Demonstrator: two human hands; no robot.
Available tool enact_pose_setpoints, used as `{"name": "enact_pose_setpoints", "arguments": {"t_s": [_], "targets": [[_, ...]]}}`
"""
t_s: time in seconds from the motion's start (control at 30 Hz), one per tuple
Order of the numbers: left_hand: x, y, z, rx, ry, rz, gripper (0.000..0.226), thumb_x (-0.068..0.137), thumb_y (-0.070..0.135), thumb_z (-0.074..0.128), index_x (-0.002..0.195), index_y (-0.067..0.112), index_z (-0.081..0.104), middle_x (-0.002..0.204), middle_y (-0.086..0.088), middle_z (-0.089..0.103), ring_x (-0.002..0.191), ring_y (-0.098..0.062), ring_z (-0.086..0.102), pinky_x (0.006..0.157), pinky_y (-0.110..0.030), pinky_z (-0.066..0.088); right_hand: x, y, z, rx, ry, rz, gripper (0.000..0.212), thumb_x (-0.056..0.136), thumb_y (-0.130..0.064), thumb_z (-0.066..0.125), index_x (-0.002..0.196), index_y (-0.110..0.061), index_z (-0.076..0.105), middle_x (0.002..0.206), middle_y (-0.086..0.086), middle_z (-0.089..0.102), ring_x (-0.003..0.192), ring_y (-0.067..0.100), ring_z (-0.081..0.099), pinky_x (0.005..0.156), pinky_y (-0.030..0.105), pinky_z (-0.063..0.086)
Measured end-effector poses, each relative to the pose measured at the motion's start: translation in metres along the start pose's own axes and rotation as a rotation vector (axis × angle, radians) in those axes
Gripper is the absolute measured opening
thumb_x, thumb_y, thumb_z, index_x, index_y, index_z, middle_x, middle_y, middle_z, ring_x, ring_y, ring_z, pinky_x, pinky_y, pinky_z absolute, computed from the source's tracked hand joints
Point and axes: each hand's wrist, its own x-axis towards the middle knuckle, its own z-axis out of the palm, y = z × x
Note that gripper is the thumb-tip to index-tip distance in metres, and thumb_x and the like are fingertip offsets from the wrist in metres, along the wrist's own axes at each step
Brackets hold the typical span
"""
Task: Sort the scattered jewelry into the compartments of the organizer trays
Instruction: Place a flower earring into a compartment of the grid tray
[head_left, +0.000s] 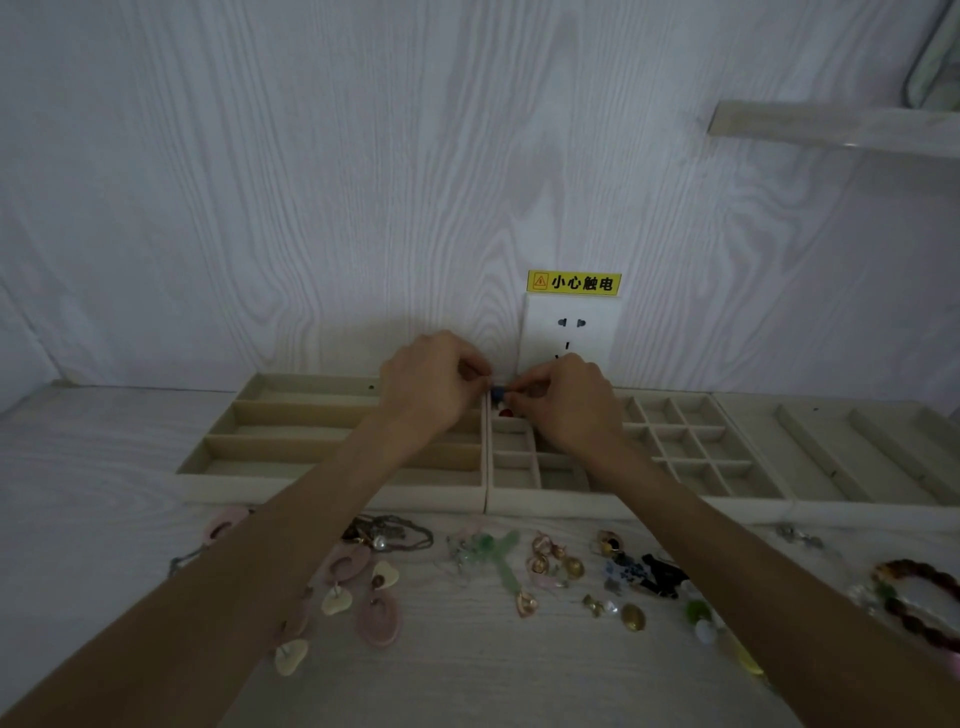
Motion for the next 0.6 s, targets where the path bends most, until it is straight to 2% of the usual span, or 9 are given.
{"name": "enact_pose_setpoints", "arguments": {"t_s": [0.13, 0.2, 0.3, 0.47, 0.6], "targets": [[-0.009, -0.005, -0.019, 0.188, -0.195, 0.208, 0.033, 0.098, 0.03, 0.042, 0.129, 0.033, 0.054, 0.12, 0.005, 0.058, 0.106, -0.016, 0.055, 0.076, -0.025, 0.037, -0.002, 0.0, -0.028, -0.064, -0.126, -0.075, 0.024, 0.087, -0.021, 0.059, 0.107, -0.029, 0.07, 0.089, -0.004, 0.066, 0.085, 0.013, 0.062, 0.074, 0.026, 0.048], [-0.012, -0.004, -0.028, 0.295, -0.289, 0.268, 0.039, 0.1, 0.032, 0.032, 0.138, 0.038, 0.042, 0.122, 0.004, 0.055, 0.108, -0.018, 0.053, 0.077, -0.027, 0.038, -0.006, 0.001, -0.043, -0.213, -0.229, -0.158, 0.034, 0.093, -0.018, 0.048, 0.12, -0.034, 0.062, 0.106, -0.002, 0.063, 0.093, 0.017, 0.06, 0.076, 0.028, 0.046], [-0.016, 0.001, -0.031, 0.364, -0.365, 0.302, 0.04, 0.1, 0.033, 0.03, 0.139, 0.042, 0.037, 0.112, 0.003, 0.06, 0.1, -0.018, 0.055, 0.079, -0.028, 0.041, -0.008, 0.004, -0.049, -0.456, -0.302, -0.239, 0.048, 0.096, -0.013, 0.037, 0.133, -0.041, 0.046, 0.129, 0.001, 0.055, 0.102, 0.02, 0.058, 0.072, 0.027, 0.041], [-0.017, 0.003, -0.023, 0.42, -0.341, 0.316, 0.036, 0.099, 0.031, 0.031, 0.129, 0.035, 0.051, 0.088, 0.004, 0.052, 0.084, -0.016, 0.052, 0.068, -0.026, 0.035, -0.008, 0.007, -0.037, -0.579, -0.37, -0.233, 0.055, 0.095, -0.012, 0.036, 0.139, -0.045, 0.036, 0.115, 0.005, 0.053, 0.098, 0.026, 0.057, 0.069, 0.031, 0.04], [-0.013, 0.002, -0.023, 0.423, -0.392, 0.281, 0.039, 0.099, 0.034, 0.028, 0.13, 0.039, 0.051, 0.102, 0.001, 0.06, 0.093, -0.019, 0.056, 0.066, -0.027, 0.032, -0.007, 0.007, -0.036, -0.596, -0.368, -0.226, 0.056, 0.094, -0.011, 0.037, 0.138, -0.046, 0.038, 0.11, 0.005, 0.054, 0.096, 0.025, 0.057, 0.066, 0.031, 0.038]]}}
